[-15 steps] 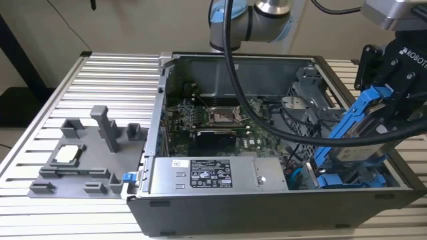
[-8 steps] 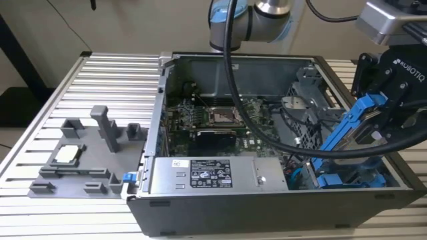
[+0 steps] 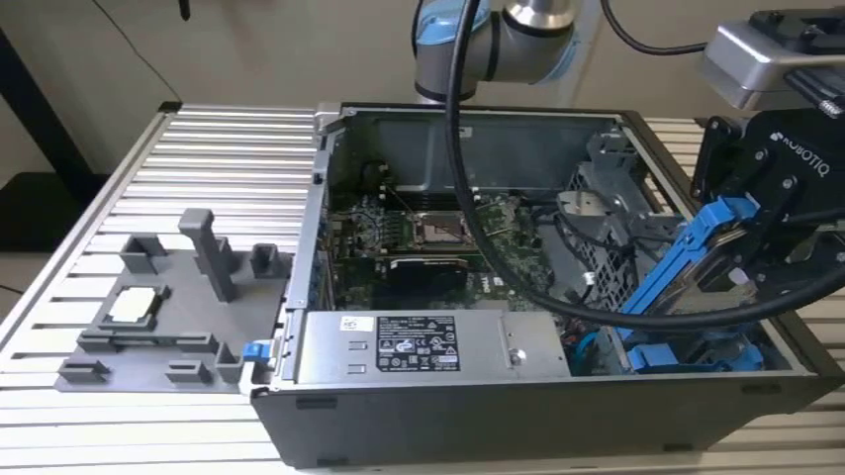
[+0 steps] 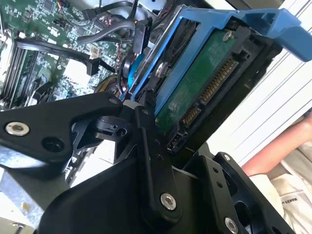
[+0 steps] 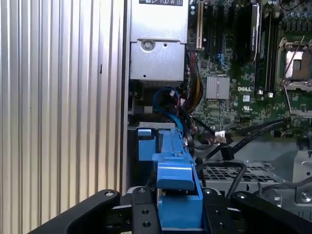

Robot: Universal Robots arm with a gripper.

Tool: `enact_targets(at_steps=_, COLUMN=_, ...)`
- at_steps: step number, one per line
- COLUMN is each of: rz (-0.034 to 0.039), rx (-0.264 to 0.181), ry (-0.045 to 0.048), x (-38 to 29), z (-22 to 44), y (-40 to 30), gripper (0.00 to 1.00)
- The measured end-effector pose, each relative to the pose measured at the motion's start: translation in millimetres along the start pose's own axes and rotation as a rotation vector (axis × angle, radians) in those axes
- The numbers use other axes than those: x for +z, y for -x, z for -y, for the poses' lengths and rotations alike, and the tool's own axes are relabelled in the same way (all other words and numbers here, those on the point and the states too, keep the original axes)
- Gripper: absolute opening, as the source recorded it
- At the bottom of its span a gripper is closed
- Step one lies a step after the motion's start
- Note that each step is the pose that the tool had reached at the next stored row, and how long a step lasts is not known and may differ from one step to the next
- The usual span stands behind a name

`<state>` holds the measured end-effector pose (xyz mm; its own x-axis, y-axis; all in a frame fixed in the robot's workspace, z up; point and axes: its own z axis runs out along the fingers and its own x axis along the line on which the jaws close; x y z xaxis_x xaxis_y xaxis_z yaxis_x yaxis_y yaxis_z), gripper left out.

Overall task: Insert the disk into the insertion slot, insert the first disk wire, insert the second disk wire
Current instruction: 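Insert the disk into the insertion slot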

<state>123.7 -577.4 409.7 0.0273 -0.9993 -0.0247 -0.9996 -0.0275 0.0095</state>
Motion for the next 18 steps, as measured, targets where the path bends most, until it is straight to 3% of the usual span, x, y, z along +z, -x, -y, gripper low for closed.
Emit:
enact_targets(at_steps=9, rz=0.0044, rx=0.0, ry=-0.0001, x=15.7, z=0.8, y=-0.4, gripper=0.33)
enact_targets(at_steps=18, rz=0.0146, rx=0.0, ry=-0.0004, x=31.8, z=1.1, y=-0.8, gripper=0.33)
